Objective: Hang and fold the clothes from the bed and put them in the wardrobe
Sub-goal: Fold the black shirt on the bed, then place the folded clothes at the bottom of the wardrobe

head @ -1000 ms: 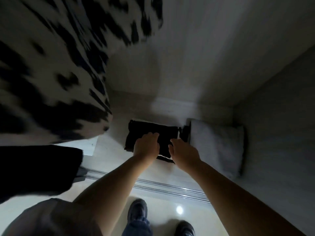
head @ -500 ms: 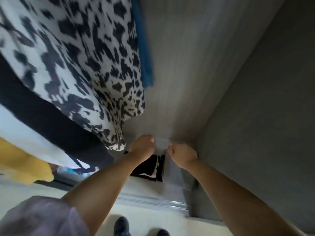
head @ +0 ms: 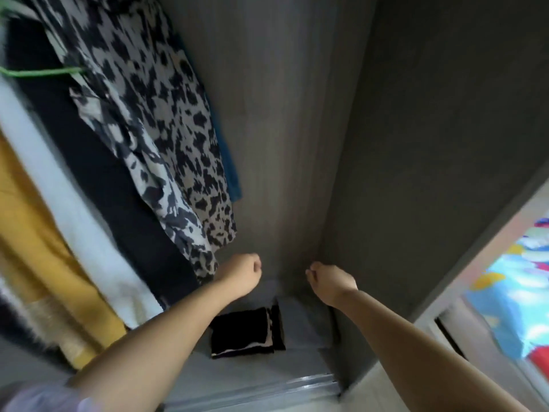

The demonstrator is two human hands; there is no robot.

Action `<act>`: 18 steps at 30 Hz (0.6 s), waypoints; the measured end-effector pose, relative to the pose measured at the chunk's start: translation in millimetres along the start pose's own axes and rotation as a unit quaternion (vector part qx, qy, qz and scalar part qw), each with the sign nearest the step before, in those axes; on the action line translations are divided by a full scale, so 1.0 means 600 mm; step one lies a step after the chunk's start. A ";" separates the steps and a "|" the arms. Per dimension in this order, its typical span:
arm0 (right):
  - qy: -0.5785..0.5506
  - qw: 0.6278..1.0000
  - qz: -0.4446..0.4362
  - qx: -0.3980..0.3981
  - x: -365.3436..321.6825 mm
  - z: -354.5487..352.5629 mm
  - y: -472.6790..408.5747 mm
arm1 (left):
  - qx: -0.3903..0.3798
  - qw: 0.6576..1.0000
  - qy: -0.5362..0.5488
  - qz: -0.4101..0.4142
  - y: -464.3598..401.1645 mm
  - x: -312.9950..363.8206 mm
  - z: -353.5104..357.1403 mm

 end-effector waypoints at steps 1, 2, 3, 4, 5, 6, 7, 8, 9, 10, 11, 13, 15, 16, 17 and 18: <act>-0.006 1.000 0.008 0.008 -0.009 0.009 0.024 | 0.000 1.000 -0.009 0.010 0.020 -0.004 -0.006; -0.011 1.000 0.015 0.016 -0.017 0.017 0.048 | 0.000 1.000 -0.017 0.018 0.038 -0.004 -0.011; -0.016 0.999 0.021 0.024 -0.023 0.026 0.072 | -0.002 0.999 -0.026 0.028 0.056 0.001 -0.014; -0.022 0.999 0.030 0.033 -0.025 0.034 0.098 | -0.007 0.999 -0.035 0.041 0.071 0.012 -0.013; -0.029 0.998 0.040 0.041 -0.022 0.040 0.123 | -0.016 0.997 -0.043 0.057 0.084 0.028 -0.009; -0.034 0.997 0.053 0.049 -0.013 0.045 0.148 | -0.026 0.996 -0.049 0.075 0.095 0.050 0.000; -0.037 0.995 0.068 0.057 0.003 0.050 0.174 | -0.034 0.994 -0.054 0.093 0.106 0.075 0.012; -0.040 0.993 0.087 0.064 0.025 0.052 0.201 | -0.042 0.991 -0.057 0.114 0.116 0.103 0.025; -0.045 0.991 0.107 0.068 0.051 0.055 0.229 | -0.050 0.988 -0.059 0.136 0.127 0.135 0.042; -0.051 0.988 0.129 0.071 0.080 0.057 0.259 | -0.060 0.983 -0.062 0.159 0.138 0.167 0.061; -0.056 0.984 0.151 0.075 0.111 0.058 0.291 | -0.071 0.979 -0.067 0.182 0.151 0.201 0.082; -0.063 0.976 0.192 0.081 0.175 0.058 0.357 | -0.096 0.967 -0.082 0.219 0.176 0.269 0.124; -0.072 0.966 0.233 0.085 0.242 0.059 0.427 | -0.118 0.955 -0.092 0.257 0.201 0.344 0.168; -0.078 0.960 0.256 0.088 0.276 0.060 0.462 | -0.126 0.947 -0.098 0.279 0.213 0.385 0.189; -0.084 0.952 0.278 0.092 0.312 0.063 0.498 | -0.134 0.938 -0.105 0.301 0.227 0.428 0.209; -0.087 0.946 0.297 0.094 0.348 0.066 0.535 | -0.140 0.930 -0.111 0.322 0.240 0.473 0.230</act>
Point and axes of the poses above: each hand's wrist, its own y-axis away from the middle knuckle, its own z-axis out of the palm, x = y × z, the point moved 6 cm from there along -y, towards the middle knuckle, and after that the axes turned 9 degrees about -x, right-handed, at the moved point
